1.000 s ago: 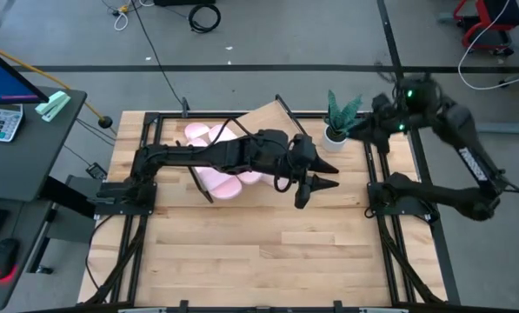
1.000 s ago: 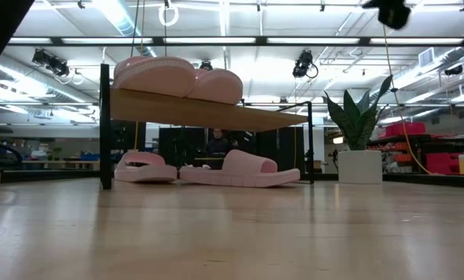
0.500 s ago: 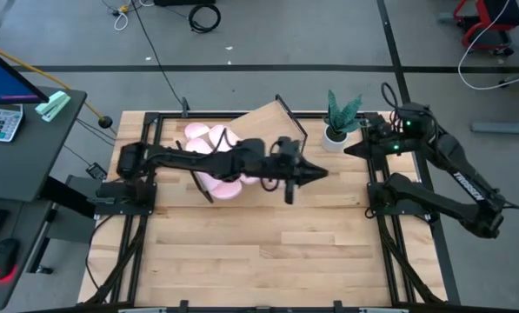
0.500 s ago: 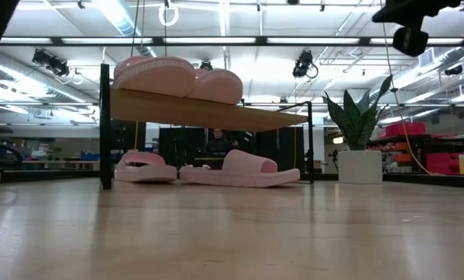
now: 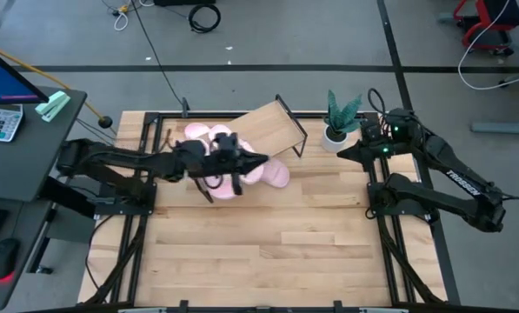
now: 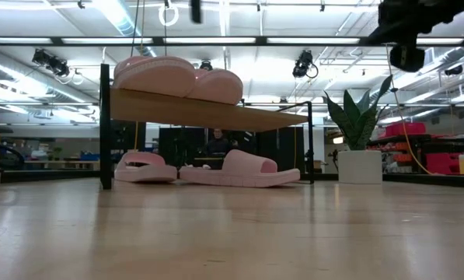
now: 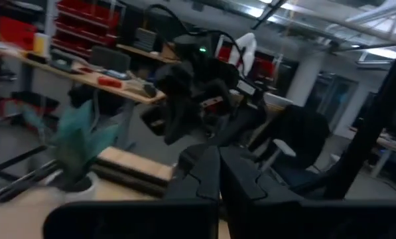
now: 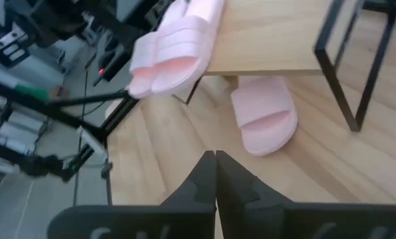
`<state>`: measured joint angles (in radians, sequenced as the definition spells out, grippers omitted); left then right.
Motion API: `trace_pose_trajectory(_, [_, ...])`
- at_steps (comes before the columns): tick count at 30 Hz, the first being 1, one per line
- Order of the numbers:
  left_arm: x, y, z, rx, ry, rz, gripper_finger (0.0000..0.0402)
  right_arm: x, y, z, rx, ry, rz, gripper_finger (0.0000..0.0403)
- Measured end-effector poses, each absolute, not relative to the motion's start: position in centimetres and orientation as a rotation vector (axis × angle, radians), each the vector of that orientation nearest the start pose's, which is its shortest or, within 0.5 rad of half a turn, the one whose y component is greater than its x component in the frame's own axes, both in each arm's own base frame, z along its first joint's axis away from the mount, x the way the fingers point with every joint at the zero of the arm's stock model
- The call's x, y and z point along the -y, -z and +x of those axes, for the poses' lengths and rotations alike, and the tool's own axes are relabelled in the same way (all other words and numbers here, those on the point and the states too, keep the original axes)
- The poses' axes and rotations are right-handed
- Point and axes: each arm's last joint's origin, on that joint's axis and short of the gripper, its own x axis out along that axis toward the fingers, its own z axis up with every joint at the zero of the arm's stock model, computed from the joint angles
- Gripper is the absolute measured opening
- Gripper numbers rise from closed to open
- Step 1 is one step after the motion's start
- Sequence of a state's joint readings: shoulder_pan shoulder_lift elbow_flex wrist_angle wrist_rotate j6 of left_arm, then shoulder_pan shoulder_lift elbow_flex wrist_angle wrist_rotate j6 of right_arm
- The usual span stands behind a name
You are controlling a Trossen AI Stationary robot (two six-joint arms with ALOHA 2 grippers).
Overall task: Pick and place slides into the shelf
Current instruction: Put the pink slipper on the shelf
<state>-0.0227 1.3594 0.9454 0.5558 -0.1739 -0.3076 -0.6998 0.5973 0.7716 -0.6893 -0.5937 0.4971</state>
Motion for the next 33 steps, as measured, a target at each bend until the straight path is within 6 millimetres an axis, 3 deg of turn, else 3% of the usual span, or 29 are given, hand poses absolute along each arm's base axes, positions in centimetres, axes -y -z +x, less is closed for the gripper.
trace_pose_trajectory(6, [-0.1,-32.5,25.7,0.191,-0.186,-0.325,0.0007,5.7,-27.7,10.6,-0.291,0.298,0.919,0.0003])
trace_pose_trajectory(11, [-0.4,-32.0,22.9,0.142,-0.208,-0.318,0.0012,4.7,-25.3,11.7,-0.239,0.350,1.025,0.0002])
trace_pose_trajectory(20, [-1.4,-32.4,18.3,0.014,-0.269,-0.253,0.0006,1.4,-23.3,14.2,-0.157,0.451,1.116,0.0002])
trace_pose_trajectory(27, [-1.9,-32.6,16.6,-0.013,-0.210,-0.243,0.0014,-1.1,-21.9,16.9,-0.146,0.516,1.175,0.0002])
trace_pose_trajectory(33, [-2.3,-30.5,16.8,0.051,-0.162,-0.282,0.0009,-2.0,-20.2,19.5,-0.129,0.556,1.209,0.0002])
